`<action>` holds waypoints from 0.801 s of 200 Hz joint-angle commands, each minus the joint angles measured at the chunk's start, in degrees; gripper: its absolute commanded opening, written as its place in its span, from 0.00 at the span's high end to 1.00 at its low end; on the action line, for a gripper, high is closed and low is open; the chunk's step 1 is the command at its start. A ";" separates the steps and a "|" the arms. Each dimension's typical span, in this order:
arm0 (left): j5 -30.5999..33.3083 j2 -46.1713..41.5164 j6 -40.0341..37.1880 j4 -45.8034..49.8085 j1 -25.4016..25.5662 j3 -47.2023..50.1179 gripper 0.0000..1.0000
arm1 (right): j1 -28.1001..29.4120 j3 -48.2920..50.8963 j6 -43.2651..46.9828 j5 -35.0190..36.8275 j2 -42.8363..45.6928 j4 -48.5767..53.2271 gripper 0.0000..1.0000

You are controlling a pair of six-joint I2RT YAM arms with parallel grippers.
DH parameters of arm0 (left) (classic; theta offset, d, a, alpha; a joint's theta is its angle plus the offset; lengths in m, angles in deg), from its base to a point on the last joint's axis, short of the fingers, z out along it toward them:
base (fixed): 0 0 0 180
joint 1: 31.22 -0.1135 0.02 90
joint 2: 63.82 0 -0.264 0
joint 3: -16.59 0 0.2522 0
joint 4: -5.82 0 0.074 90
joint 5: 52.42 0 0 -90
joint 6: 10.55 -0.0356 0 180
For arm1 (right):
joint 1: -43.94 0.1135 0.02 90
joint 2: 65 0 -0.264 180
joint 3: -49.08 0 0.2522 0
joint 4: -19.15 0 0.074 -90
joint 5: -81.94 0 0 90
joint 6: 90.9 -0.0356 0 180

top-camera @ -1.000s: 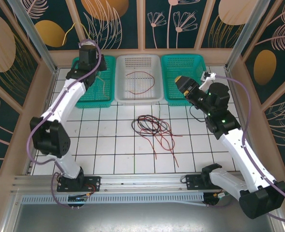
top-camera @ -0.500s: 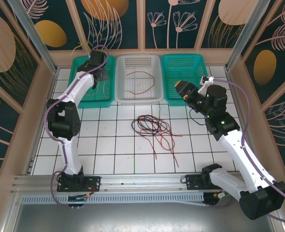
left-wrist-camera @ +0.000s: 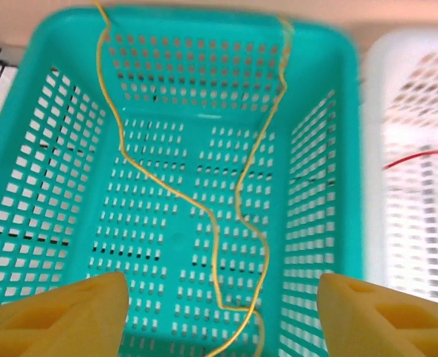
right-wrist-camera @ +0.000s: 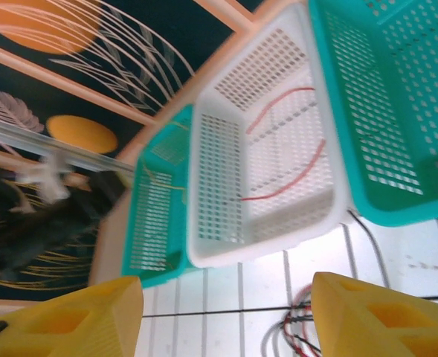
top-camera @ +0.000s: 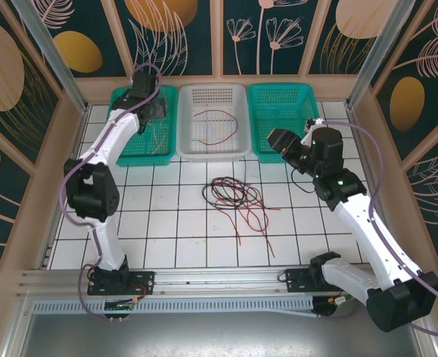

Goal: Untangle the cables

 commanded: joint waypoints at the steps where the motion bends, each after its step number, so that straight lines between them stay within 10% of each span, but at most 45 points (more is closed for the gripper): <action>1: -8.06 -11.18 2.99 -5.84 -0.43 5.83 0.33 | 1.01 -0.65 5.12 2.18 -3.57 7.63 0.41; 47: -26.86 -32.75 11.85 -29.96 1.67 34.48 0.31 | 12.65 2.94 11.15 8.39 -11.77 11.16 0.43; 92: -32.79 -37.99 14.50 -35.13 12.18 47.17 0.31 | 24.25 -0.71 17.55 11.30 -22.54 9.45 0.45; 160: -34.47 -40.36 23.45 -42.58 12.80 57.54 0.36 | 25.39 -7.29 22.90 20.82 -32.36 11.15 0.46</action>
